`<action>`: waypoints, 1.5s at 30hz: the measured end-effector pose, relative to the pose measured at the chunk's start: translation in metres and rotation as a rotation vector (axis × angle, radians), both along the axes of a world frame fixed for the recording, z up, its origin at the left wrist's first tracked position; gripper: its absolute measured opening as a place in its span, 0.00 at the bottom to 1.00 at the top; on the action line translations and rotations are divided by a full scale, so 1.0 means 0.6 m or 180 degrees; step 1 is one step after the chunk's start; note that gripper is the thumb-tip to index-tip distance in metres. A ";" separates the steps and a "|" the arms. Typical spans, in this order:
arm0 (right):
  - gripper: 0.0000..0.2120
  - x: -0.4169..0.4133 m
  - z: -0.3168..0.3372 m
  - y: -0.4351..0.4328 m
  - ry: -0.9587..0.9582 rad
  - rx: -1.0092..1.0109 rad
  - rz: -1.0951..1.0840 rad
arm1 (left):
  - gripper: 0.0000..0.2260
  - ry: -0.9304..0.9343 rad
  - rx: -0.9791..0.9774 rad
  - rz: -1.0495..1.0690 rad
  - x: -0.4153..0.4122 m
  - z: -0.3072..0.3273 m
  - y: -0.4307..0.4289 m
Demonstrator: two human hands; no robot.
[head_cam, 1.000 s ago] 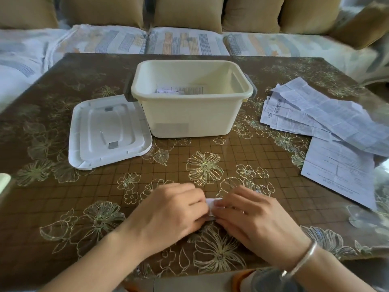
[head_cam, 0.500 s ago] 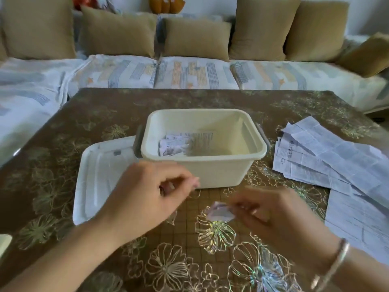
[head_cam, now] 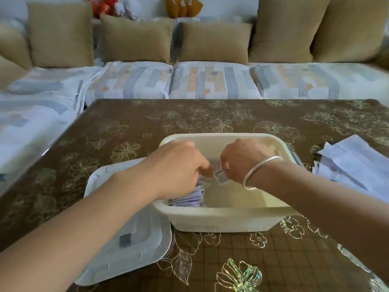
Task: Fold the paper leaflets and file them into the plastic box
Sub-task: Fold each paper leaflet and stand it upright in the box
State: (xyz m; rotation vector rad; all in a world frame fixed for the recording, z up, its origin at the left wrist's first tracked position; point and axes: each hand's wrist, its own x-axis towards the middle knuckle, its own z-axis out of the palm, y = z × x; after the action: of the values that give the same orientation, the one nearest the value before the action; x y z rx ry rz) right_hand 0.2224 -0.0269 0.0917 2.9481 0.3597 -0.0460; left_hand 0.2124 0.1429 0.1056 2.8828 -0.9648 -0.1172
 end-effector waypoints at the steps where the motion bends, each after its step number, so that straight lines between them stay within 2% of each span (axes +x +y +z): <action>1: 0.11 0.001 -0.004 0.001 -0.0003 0.0024 -0.0020 | 0.21 0.0094 0.0177 -0.0015 0.003 -0.002 -0.003; 5: 0.10 0.005 -0.018 -0.002 0.0147 0.0356 0.0117 | 0.21 0.0251 0.0870 -0.0144 0.007 -0.001 -0.005; 9: 0.09 0.002 -0.015 -0.001 0.0121 0.0573 0.0406 | 0.22 0.0203 0.1151 -0.0109 0.006 -0.003 0.010; 10: 0.09 0.002 -0.013 0.000 0.0086 0.0637 0.0446 | 0.20 0.0171 0.1165 -0.0112 0.004 -0.003 0.012; 12: 0.09 0.002 -0.011 0.004 0.0014 0.0680 0.0472 | 0.08 0.0072 0.1187 -0.0025 0.003 -0.002 0.009; 13: 0.09 0.003 -0.011 0.006 -0.0020 0.0677 0.0469 | 0.07 0.0025 0.1163 0.0028 0.004 -0.004 0.007; 14: 0.09 0.004 -0.010 0.006 -0.0044 0.0675 0.0460 | 0.10 0.0036 0.1101 0.0044 0.003 -0.003 0.005; 17: 0.09 0.005 -0.008 0.007 -0.0008 0.0681 0.0459 | 0.07 0.0023 0.1053 0.0022 0.011 -0.012 0.006; 19: 0.09 0.006 -0.010 0.010 0.0040 0.0677 0.0484 | 0.15 0.0049 0.1052 0.0032 0.015 -0.015 0.007; 21: 0.09 0.008 -0.014 0.016 0.0059 0.0672 0.0495 | 0.16 0.0058 0.1004 0.0000 0.015 -0.013 0.006; 28: 0.09 0.029 -0.030 0.037 -0.0139 0.0591 0.0402 | 0.16 0.0065 0.0887 -0.0115 0.012 -0.010 0.008; 33: 0.10 0.019 -0.028 0.048 -0.0070 0.0316 0.0501 | 0.17 0.0103 0.0879 -0.0133 0.009 -0.008 0.010; 38: 0.06 0.012 -0.028 0.056 0.0021 0.0397 0.0523 | 0.11 0.0082 0.1037 -0.0097 0.009 -0.005 0.008; 40: 0.09 0.011 -0.028 0.055 0.0130 0.0474 0.0476 | 0.09 0.0187 0.0940 -0.0082 0.010 -0.002 0.011; 42: 0.13 0.007 -0.028 0.055 0.0308 0.0577 0.0400 | 0.12 0.0297 0.0564 -0.0004 0.010 0.004 0.016; 45: 0.08 -0.001 -0.022 0.054 0.0554 0.1078 0.0281 | 0.16 -0.0004 -0.0300 0.0200 0.018 0.005 0.037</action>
State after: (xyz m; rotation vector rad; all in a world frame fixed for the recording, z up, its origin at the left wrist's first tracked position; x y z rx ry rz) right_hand 0.2221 0.0054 0.0783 3.2666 0.5738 -0.2558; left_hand 0.2232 0.1652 0.1086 2.8236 -0.8548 -0.0634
